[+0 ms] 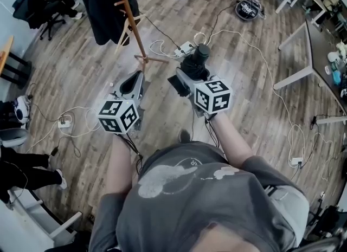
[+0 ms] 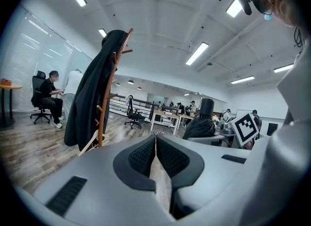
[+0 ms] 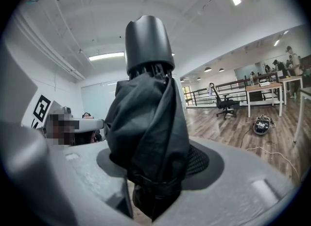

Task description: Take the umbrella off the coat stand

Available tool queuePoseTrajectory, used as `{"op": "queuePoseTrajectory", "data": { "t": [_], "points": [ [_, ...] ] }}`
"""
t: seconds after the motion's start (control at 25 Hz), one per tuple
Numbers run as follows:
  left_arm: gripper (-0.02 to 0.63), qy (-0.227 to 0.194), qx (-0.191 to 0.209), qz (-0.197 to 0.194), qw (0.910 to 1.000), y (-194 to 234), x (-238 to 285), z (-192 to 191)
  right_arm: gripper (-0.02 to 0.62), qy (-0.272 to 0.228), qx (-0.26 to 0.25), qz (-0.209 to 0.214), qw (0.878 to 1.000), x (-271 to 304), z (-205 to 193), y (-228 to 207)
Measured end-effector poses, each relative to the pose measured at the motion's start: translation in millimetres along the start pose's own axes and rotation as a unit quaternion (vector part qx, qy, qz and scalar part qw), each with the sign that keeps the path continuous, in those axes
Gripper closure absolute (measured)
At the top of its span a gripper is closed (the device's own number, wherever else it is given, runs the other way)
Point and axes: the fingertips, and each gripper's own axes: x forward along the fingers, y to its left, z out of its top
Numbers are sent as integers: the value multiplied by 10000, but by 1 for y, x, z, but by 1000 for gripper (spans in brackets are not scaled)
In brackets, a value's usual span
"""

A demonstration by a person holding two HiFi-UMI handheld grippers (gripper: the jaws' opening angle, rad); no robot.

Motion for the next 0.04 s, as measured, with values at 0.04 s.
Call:
{"op": "queuePoseTrajectory", "data": {
  "t": [0.04],
  "points": [
    [600, 8, -17, 17, 10000, 3, -7, -3, 331, 8, -17, -8, 10000, -2, -2, 6]
  ]
}}
